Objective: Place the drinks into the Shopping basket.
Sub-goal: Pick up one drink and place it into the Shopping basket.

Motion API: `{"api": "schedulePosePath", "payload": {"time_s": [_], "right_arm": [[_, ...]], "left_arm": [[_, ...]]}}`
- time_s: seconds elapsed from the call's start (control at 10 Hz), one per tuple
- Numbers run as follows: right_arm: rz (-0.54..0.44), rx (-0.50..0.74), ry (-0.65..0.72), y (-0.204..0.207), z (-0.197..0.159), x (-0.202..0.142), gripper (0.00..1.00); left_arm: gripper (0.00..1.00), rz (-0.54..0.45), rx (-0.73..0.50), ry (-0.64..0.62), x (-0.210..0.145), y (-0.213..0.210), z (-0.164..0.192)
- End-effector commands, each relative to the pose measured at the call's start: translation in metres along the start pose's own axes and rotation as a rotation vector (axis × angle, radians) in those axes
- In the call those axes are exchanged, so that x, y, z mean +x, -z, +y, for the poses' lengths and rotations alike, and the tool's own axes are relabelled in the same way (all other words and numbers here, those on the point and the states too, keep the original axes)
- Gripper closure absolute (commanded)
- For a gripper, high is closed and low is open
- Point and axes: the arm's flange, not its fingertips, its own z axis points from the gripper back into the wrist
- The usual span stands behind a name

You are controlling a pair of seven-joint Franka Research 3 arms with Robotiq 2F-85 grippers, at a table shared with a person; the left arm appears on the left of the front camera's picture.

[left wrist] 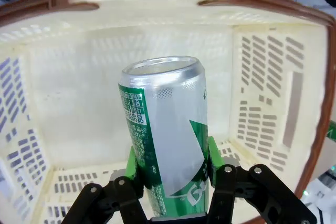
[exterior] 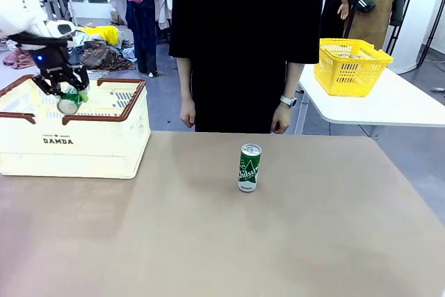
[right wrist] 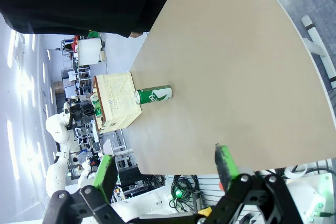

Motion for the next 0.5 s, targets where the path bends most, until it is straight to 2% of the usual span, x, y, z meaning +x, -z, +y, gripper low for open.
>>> {"api": "schedulePosePath", "payload": {"time_s": [0.0,0.4], "right_arm": [[-0.003,0.013,-0.022,-0.001,0.000,0.000,0.00],[-0.003,0.013,-0.022,-0.001,0.000,0.000,0.00]], "left_arm": [[1.00,0.031,-0.042,-0.006,0.005,0.008,0.007],[1.00,0.018,-0.066,0.022,-0.017,0.053,0.021]]}}
